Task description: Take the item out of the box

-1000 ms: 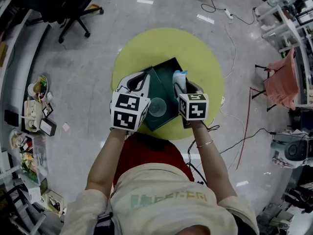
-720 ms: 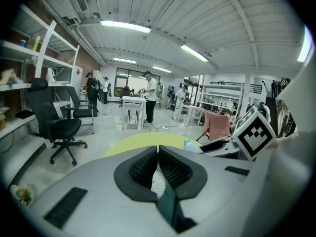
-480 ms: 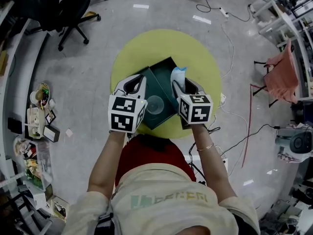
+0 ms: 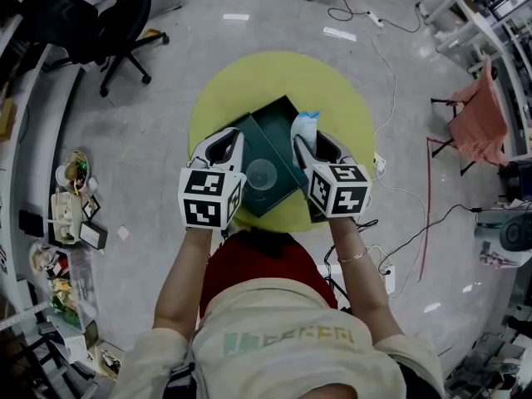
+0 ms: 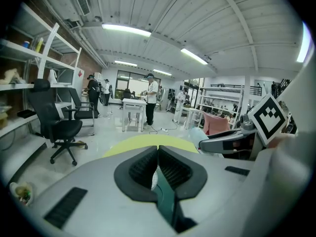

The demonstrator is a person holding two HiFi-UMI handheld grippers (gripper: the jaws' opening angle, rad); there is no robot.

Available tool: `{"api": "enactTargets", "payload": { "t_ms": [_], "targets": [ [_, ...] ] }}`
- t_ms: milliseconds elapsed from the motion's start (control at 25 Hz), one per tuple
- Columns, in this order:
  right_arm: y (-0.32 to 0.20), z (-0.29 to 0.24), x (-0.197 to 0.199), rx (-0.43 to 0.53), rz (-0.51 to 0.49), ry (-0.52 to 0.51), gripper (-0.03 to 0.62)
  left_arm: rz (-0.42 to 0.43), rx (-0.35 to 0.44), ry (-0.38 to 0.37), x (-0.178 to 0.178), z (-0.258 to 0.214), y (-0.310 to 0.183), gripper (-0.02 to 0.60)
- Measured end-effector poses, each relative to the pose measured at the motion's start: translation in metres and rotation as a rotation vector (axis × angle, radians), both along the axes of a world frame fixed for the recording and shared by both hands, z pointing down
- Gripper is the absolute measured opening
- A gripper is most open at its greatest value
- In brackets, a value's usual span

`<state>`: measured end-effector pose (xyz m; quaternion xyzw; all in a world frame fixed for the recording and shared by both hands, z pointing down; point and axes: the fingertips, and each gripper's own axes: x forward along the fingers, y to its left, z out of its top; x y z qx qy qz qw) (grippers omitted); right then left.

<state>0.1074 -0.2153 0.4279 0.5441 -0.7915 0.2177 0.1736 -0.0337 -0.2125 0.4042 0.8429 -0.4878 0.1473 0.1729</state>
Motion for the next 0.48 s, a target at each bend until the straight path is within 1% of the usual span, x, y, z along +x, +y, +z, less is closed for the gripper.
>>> {"api": "enactTargets", "payload": {
  "t_ms": [480],
  "targets": [
    [0.023,-0.022,0.003,0.057,0.024,-0.048,0.204,0.001,0.041,0.013,-0.002,-0.011,0.011,0.029]
  ]
}}
